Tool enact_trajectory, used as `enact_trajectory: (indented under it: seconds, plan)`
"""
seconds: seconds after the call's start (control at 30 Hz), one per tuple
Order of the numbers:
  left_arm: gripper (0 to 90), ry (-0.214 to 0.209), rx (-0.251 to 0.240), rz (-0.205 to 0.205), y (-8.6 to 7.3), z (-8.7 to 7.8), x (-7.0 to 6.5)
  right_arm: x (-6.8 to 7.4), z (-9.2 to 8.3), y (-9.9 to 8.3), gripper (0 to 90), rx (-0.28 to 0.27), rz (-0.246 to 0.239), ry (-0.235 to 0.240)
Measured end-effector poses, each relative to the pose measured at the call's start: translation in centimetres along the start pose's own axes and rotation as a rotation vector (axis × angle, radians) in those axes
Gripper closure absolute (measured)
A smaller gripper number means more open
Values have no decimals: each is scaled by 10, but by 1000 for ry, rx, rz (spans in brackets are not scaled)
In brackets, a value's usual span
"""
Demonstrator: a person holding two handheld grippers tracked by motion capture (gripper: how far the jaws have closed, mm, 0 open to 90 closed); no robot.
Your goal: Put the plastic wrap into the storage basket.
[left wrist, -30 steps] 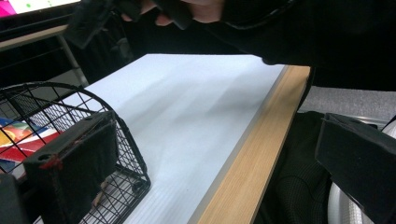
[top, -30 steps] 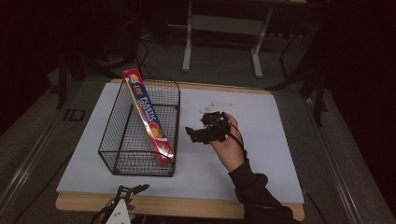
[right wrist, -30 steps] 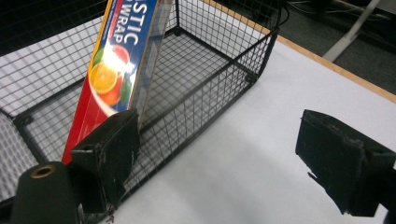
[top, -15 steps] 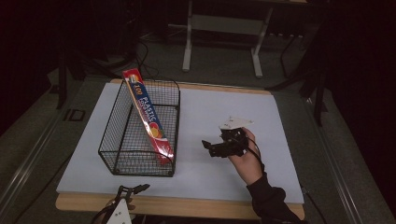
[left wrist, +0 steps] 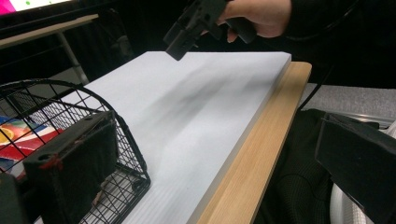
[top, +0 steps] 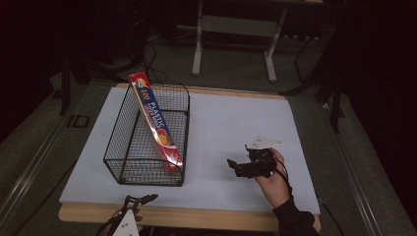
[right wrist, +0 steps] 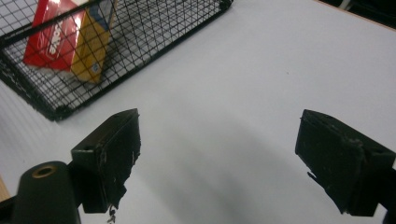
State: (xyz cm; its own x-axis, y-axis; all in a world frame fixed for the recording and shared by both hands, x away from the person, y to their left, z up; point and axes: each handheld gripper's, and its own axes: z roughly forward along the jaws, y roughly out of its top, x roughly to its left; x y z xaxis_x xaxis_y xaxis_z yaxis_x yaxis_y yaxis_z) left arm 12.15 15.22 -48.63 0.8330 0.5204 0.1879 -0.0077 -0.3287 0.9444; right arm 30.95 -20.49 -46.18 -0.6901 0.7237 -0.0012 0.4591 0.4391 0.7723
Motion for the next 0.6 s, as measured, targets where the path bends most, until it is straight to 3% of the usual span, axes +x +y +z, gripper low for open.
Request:
enact_trajectory:
  seconds: [0.43, 0.6]
  plan:
    - [1, -4, 3, 4, 0, 0, -1, -7, -26, -29, 140, -55, 7, -22]
    - [1, -4, 4, 3, 0, 0, -1, -12, -34, -43, 140, -42, 16, -46]
